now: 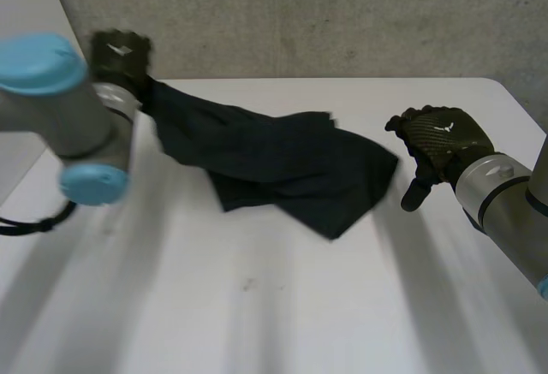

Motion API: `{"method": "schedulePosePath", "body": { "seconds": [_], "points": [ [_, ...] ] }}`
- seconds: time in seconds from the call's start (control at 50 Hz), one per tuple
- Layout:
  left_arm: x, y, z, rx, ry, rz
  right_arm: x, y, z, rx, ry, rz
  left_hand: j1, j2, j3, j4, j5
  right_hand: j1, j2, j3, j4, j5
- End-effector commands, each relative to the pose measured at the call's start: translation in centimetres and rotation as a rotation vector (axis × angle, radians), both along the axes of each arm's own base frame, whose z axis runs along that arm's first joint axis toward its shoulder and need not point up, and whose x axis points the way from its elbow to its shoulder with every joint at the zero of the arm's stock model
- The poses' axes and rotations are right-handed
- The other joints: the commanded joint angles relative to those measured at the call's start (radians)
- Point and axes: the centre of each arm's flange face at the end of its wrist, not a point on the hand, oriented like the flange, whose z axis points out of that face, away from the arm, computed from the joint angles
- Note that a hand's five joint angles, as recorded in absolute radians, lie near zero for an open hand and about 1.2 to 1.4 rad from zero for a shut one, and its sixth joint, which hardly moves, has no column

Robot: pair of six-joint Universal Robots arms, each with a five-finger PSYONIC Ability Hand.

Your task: Fold the shorts.

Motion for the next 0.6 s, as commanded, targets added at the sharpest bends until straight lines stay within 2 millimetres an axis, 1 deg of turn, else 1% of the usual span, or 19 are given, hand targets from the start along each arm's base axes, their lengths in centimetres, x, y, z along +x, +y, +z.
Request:
{"method": "schedulePosePath", "body": {
  "seconds": [0.02,0.04,0.08,0.14,0.16,0.2,0.22,0.28,0.3,0.32,0.36,0.38,0.4,0.44,0.46,0.52,0.54,0.6],
  "points": [
    [4.2,-0.4,7.0,-0.205,0.059,0.087,0.1,0.0,0.1,-0.004,-0.001,0.001,0.234,0.198,0.211,0.192,0.207,-0.004,-0.040,-0.026,-0.058,-0.049],
    [4.4,-0.4,7.8,-0.235,0.067,0.092,0.1,0.0,0.1,-0.005,-0.001,0.001,0.234,0.198,0.211,0.192,0.207,-0.004,-0.040,-0.026,-0.058,-0.049],
    [4.7,-0.2,10.4,-0.323,0.096,0.095,0.1,0.1,0.1,-0.002,0.000,0.001,0.234,0.198,0.211,0.192,0.207,-0.004,-0.040,-0.026,-0.058,-0.049],
    [4.3,0.2,12.1,-0.381,0.133,0.076,0.0,0.1,0.1,-0.001,0.001,-0.005,0.234,0.198,0.211,0.192,0.207,-0.004,-0.040,-0.026,-0.058,-0.049],
    [3.7,0.5,12.7,-0.400,0.154,0.046,0.0,0.1,0.0,0.001,0.001,-0.005,0.234,0.198,0.211,0.192,0.207,-0.004,-0.040,-0.026,-0.058,-0.049],
    [2.6,1.1,13.1,-0.410,0.172,-0.005,0.0,0.1,0.0,0.000,0.002,-0.006,0.234,0.198,0.211,0.192,0.207,-0.004,-0.040,-0.026,-0.058,-0.049],
    [1.0,2.0,13.3,-0.411,0.187,-0.075,0.0,0.1,0.0,0.000,0.002,-0.008,0.234,0.198,0.211,0.192,0.207,-0.004,-0.040,-0.026,-0.058,-0.049],
    [-1.8,3.3,12.5,-0.387,0.202,-0.195,0.0,0.0,0.2,-0.004,0.001,-0.011,0.234,0.198,0.211,0.192,0.207,-0.004,-0.040,-0.026,-0.058,-0.049],
    [-3.8,4.0,11.0,-0.347,0.202,-0.276,-0.2,-0.1,0.3,-0.007,0.000,-0.017,0.234,0.198,0.211,0.192,0.207,-0.004,-0.040,-0.026,-0.058,-0.049],
    [-4.7,4.3,10.3,-0.327,0.199,-0.314,-0.3,-0.1,0.3,-0.009,0.000,-0.020,0.234,0.198,0.211,0.192,0.207,-0.004,-0.040,-0.026,-0.058,-0.049],
    [-7.1,5.4,8.3,-0.273,0.188,-0.409,-0.4,-0.2,0.5,-0.012,-0.003,-0.025,0.234,0.198,0.211,0.192,0.207,-0.004,-0.040,-0.026,-0.058,-0.049],
    [-10.0,7.3,6.0,-0.216,0.171,-0.529,-0.4,-0.3,0.6,-0.015,-0.005,-0.028,0.234,0.198,0.211,0.192,0.207,-0.004,-0.040,-0.026,-0.058,-0.049],
    [-11.4,8.4,5.0,-0.189,0.161,-0.593,-0.5,-0.3,0.6,-0.016,-0.006,-0.028,0.234,0.198,0.211,0.192,0.207,-0.004,-0.040,-0.026,-0.058,-0.049],
    [-13.3,10.2,3.2,-0.148,0.140,-0.687,-0.5,-0.1,1.1,-0.029,-0.014,-0.031,0.234,0.198,0.211,0.192,0.207,-0.004,-0.040,-0.026,-0.058,-0.049],
    [-14.9,11.7,1.3,-0.106,0.118,-0.771,-0.5,-0.1,1.3,-0.036,-0.017,-0.029,0.234,0.198,0.211,0.192,0.207,-0.004,-0.040,-0.026,-0.058,-0.049],
    [-16.4,13.1,-1.6,-0.038,0.089,-0.865,-0.7,-0.3,1.8,-0.049,-0.023,-0.037,0.234,0.198,0.211,0.192,0.207,-0.004,-0.040,-0.026,-0.058,-0.049],
    [-17.2,13.9,-3.6,0.007,0.070,-0.908,-0.9,-0.4,1.8,-0.049,-0.027,-0.043,0.234,0.198,0.211,0.192,0.207,-0.004,-0.040,-0.026,-0.058,-0.049],
    [-18.3,15.4,-5.9,0.065,0.050,-0.966,-1.6,-1.1,1.9,-0.053,-0.024,-0.069,0.234,0.198,0.211,0.192,0.207,-0.004,-0.040,-0.026,-0.058,-0.049]
  ]
}}
